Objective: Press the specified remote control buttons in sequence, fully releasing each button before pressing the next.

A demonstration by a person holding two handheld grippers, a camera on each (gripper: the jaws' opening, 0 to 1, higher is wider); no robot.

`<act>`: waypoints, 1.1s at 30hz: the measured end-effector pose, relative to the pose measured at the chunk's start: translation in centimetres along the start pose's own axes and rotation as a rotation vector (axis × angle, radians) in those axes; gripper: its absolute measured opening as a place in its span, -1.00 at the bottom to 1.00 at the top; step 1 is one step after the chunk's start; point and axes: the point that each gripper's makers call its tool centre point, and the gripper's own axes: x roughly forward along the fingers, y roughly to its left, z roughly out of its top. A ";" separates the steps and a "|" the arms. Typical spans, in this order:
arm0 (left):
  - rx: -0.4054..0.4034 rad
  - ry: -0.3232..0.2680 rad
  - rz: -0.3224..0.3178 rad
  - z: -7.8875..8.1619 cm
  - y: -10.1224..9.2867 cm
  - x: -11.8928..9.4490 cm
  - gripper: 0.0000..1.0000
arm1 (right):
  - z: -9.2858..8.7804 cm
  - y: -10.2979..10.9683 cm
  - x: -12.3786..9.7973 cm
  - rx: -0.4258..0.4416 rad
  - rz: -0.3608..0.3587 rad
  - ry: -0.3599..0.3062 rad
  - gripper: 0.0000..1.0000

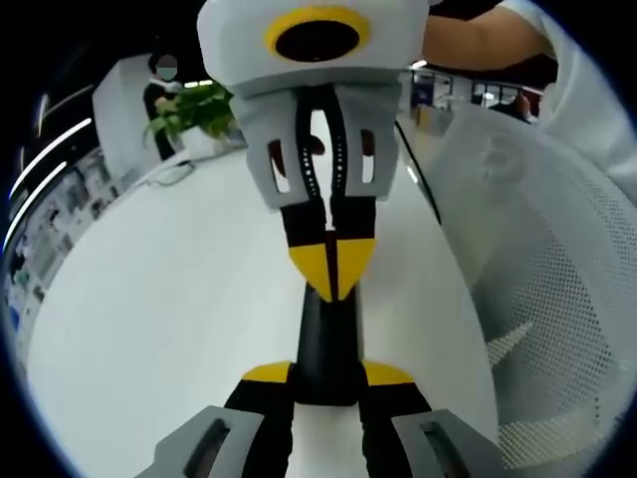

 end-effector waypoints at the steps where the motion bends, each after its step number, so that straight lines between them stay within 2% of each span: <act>1: 0.000 0.000 0.000 0.0 0.0 0.0 -0.53 | 0.0 0.0 0.0 0.005 0.001 -0.001 -1.00; 8: -0.003 -0.003 -0.001 0.0 0.0 0.0 -0.53 | 0.0 0.0 0.1 0.007 0.008 0.024 -1.00; 33: 0.000 0.009 0.001 0.0 0.1 0.1 -0.53 | -0.1 -0.1 0.0 0.017 -0.002 -0.008 -1.00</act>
